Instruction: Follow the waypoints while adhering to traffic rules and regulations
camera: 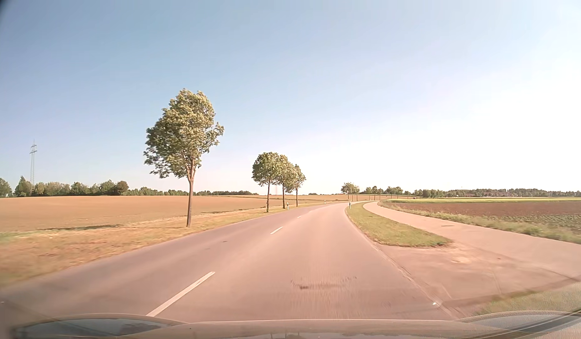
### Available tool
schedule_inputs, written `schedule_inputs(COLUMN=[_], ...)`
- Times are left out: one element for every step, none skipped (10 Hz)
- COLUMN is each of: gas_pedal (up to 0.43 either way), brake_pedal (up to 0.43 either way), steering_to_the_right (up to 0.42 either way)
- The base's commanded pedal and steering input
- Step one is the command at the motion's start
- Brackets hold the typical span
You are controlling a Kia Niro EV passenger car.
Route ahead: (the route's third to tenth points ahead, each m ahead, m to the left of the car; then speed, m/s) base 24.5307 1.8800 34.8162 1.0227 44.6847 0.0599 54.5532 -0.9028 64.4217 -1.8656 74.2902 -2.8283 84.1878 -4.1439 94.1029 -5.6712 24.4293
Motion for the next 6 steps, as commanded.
schedule_inputs(gas_pedal=[0.287, 0.287, 0.287, 0.287, 0.287, 0.287], brake_pedal=[0.012, 0.012, 0.012, 0.012, 0.012, 0.012], steering_to_the_right=[0.018, 0.017, 0.017, 0.018, 0.017, 0.017])
